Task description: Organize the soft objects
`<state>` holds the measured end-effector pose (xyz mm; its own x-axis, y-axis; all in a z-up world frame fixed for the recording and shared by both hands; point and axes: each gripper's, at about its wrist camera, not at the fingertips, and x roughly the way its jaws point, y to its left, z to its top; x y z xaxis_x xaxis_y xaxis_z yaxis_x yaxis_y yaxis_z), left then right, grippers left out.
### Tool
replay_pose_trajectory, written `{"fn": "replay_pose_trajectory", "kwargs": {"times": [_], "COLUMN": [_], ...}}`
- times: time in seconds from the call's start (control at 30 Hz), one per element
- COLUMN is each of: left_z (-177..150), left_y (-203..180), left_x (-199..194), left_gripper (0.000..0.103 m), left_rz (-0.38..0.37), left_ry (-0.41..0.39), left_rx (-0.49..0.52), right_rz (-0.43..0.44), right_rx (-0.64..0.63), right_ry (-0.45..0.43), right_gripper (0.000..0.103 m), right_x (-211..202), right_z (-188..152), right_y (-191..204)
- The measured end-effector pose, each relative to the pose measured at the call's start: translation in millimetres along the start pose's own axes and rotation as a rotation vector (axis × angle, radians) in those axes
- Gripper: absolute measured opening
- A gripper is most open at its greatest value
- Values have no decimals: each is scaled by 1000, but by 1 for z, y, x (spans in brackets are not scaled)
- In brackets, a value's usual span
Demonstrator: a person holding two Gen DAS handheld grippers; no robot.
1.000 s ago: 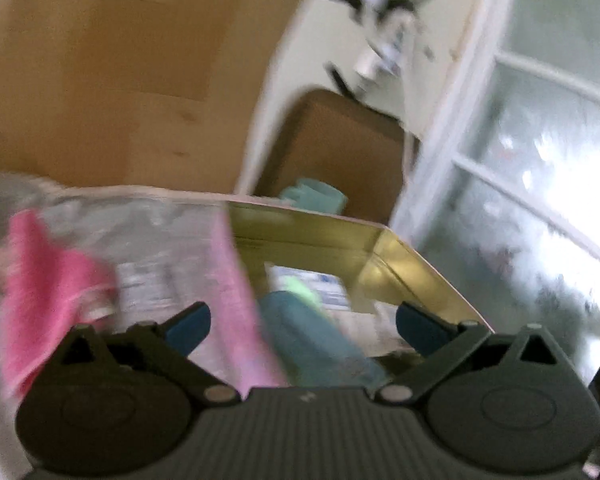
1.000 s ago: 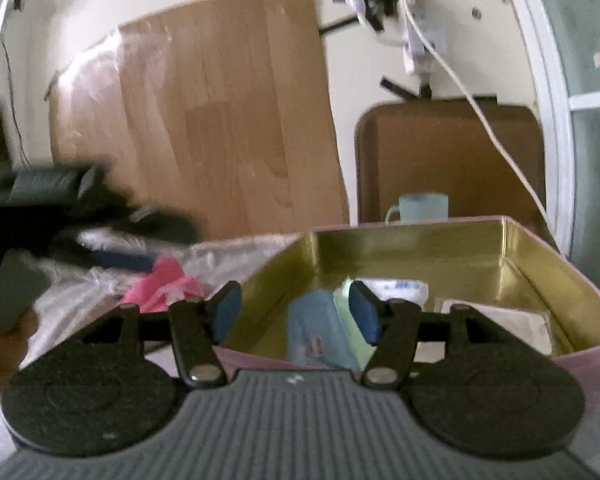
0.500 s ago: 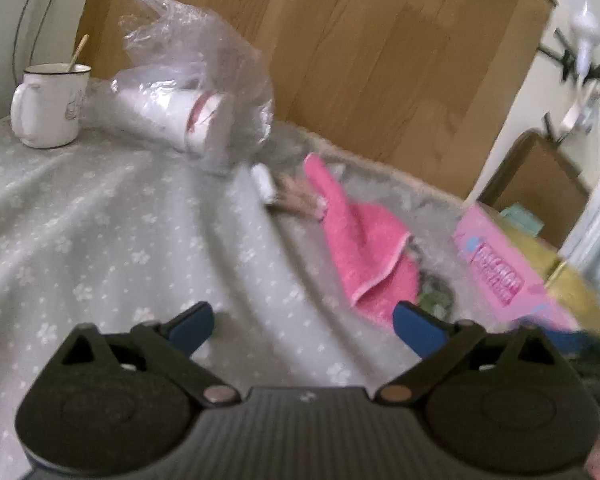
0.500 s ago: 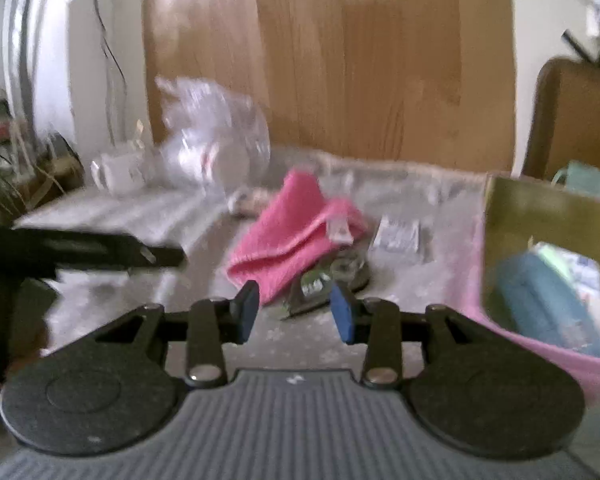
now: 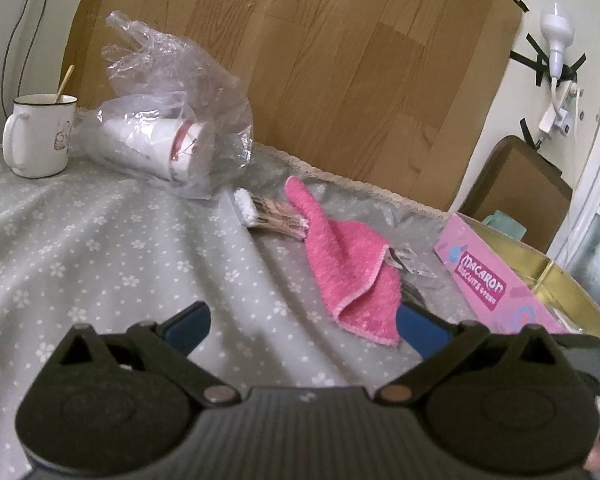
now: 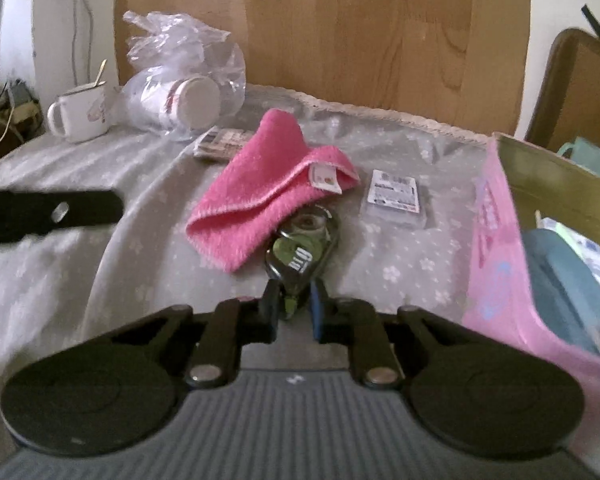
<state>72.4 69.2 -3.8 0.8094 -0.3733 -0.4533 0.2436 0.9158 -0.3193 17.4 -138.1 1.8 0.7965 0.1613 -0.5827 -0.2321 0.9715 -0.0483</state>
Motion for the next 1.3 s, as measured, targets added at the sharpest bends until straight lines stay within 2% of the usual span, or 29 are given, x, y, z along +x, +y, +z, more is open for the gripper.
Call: {"fn": "replay_pose_trajectory", "kwargs": {"times": [0.23, 0.43, 0.53, 0.83, 0.9, 1.0, 1.03, 1.07, 1.3], "left_z": [-3, -3, -3, -3, -3, -3, -3, -3, -3], "left_y": [-9, -11, -10, -12, -12, -12, -12, -12, -11], "left_x": [1, 3, 4, 8, 8, 9, 9, 10, 12], "left_gripper": [102, 102, 102, 102, 102, 102, 102, 102, 102], "left_rz": [48, 76, 86, 121, 127, 131, 132, 133, 145], "left_ry": [6, 20, 24, 42, 47, 48, 49, 48, 58], "left_rx": [53, 60, 59, 77, 78, 78, 78, 78, 82], "right_rz": [15, 69, 64, 52, 58, 61, 59, 53, 31], "right_rx": [-43, 22, 38, 92, 96, 94, 94, 94, 134], "right_ry": [-28, -30, -39, -70, -71, -74, -77, -80, -94], "right_gripper": [18, 18, 18, 18, 21, 38, 47, 50, 51], "right_x": [-47, -82, -98, -116, -117, -117, -117, -117, -117], "right_z": [-35, -63, -77, -95, -95, -95, -96, -96, -99], "right_y": [-1, -11, -13, -23, -24, -23, -24, -24, -30]}}
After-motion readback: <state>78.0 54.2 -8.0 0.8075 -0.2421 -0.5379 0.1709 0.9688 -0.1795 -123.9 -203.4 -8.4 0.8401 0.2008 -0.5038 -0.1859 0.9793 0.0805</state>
